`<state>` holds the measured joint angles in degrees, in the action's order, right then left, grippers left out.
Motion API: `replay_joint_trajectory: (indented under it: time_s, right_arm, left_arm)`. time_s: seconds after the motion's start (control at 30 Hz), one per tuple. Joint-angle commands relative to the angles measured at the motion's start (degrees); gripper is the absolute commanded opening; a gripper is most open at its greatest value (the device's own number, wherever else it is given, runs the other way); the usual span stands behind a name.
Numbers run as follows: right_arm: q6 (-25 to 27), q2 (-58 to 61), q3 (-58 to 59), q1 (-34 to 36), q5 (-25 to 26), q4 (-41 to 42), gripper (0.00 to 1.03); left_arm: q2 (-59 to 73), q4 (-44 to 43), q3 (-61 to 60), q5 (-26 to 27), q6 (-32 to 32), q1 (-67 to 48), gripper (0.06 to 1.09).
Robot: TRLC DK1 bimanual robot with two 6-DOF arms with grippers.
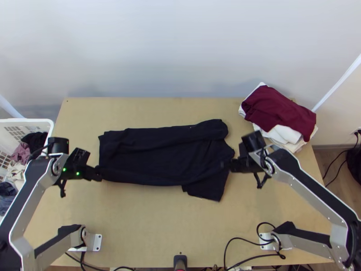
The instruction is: Fold the t-shirt
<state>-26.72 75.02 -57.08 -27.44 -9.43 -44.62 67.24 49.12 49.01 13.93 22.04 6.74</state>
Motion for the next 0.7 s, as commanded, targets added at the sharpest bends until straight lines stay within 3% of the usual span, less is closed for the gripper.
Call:
replay_joint_trajectory:
  time_s: [0.0,0.3,0.67]
  right_arm:
    - [0.6,4.0,-4.4,0.8,0.2,0.4,0.03]
    - [3.6,17.3,-16.9,3.9,0.2,4.0,0.03]
    - [4.2,34.8,-37.1,7.3,0.6,4.1,0.03]
  left_arm:
    - [3.7,-2.4,3.3,0.2,-3.0,-0.2,0.10]
    - [16.5,-6.4,15.1,0.1,-9.2,1.3,0.10]
    - [29.3,-6.5,29.6,-0.8,-11.8,2.0,0.09]
